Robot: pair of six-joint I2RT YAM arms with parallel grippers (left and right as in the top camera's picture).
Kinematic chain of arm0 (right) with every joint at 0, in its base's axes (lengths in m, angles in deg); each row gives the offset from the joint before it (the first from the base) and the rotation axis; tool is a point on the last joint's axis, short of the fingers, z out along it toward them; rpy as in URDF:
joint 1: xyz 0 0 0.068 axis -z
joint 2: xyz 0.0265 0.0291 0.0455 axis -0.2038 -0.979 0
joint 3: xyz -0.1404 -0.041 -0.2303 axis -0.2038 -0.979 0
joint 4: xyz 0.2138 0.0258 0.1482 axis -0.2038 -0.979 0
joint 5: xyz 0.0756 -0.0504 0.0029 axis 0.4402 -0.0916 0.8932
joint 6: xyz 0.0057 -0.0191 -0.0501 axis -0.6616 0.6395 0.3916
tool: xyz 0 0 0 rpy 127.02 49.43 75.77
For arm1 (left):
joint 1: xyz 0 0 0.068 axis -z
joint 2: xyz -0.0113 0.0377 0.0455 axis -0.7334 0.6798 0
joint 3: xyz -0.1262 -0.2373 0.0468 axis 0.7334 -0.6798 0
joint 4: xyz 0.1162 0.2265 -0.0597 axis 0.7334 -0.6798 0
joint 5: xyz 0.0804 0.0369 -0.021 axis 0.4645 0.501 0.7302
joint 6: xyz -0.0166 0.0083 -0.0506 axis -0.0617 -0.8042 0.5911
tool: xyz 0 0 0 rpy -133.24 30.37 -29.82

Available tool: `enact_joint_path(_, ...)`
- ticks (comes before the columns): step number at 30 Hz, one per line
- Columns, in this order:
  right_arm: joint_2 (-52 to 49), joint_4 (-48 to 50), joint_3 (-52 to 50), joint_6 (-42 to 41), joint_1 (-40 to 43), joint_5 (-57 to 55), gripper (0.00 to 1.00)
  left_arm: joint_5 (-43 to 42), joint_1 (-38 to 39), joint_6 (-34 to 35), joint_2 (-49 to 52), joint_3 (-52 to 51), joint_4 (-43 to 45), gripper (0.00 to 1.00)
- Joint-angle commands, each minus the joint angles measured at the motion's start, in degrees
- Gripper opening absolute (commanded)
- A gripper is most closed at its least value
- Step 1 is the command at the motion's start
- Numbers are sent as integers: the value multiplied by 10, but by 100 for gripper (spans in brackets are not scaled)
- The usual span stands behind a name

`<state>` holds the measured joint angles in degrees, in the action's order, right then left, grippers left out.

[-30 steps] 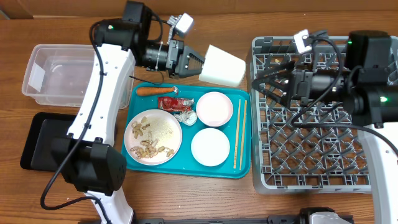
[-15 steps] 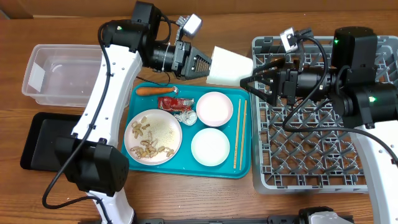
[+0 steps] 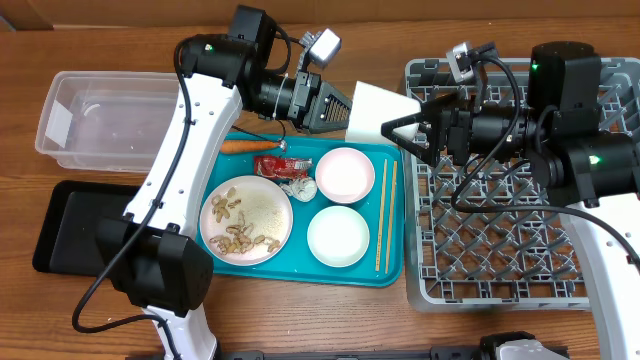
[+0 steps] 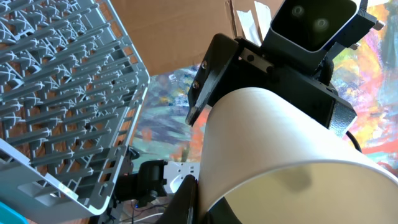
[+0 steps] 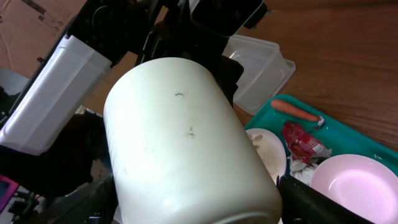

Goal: Sort waste into correct bins and load items into the dishwasher

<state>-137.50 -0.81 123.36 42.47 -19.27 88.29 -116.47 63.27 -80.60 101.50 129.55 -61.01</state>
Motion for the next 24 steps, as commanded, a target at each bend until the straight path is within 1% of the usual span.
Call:
enact_joint_path(1,-3,0,10,16,1,26,80,-42,5,-15,-5,7,3,4)
enact_joint_path(6,-3,2,10,17,1,61,70,-42,5,-15,-5,7,5,4)
enact_joint_path(8,-3,2,10,17,1,64,69,-42,5,-16,-5,7,5,4)
enact_joint_path(10,-3,2,10,17,1,64,64,-41,5,-15,-5,7,5,4)
enact_joint_path(11,-3,3,10,17,1,64,62,-41,5,-15,-5,7,5,6)
enact_joint_path(12,-3,3,10,17,1,64,61,-41,5,-15,-5,7,5,14)
enact_joint_path(13,-3,4,10,17,1,64,61,-41,5,-15,-5,7,5,26)
enact_joint_path(14,-2,5,10,17,1,63,61,-41,5,-15,-5,7,5,43)
enact_joint_path(15,-2,5,10,17,1,63,61,-41,5,-15,-5,7,5,55)
enact_joint_path(16,-1,6,10,17,1,61,61,-41,4,-14,-5,7,5,64)
enact_joint_path(17,1,7,10,17,1,55,61,-41,4,-13,-5,7,5,68)
enact_joint_path(19,4,6,10,17,1,39,61,-41,4,-13,-5,7,5,70)
enact_joint_path(20,7,6,10,17,1,30,61,-41,4,-13,-5,7,5,73)
enact_joint_path(21,11,5,10,17,1,18,61,-41,4,-13,-5,7,5,89)
enact_joint_path(24,25,-1,10,17,5,-28,60,-41,1,-12,-5,7,5,92)
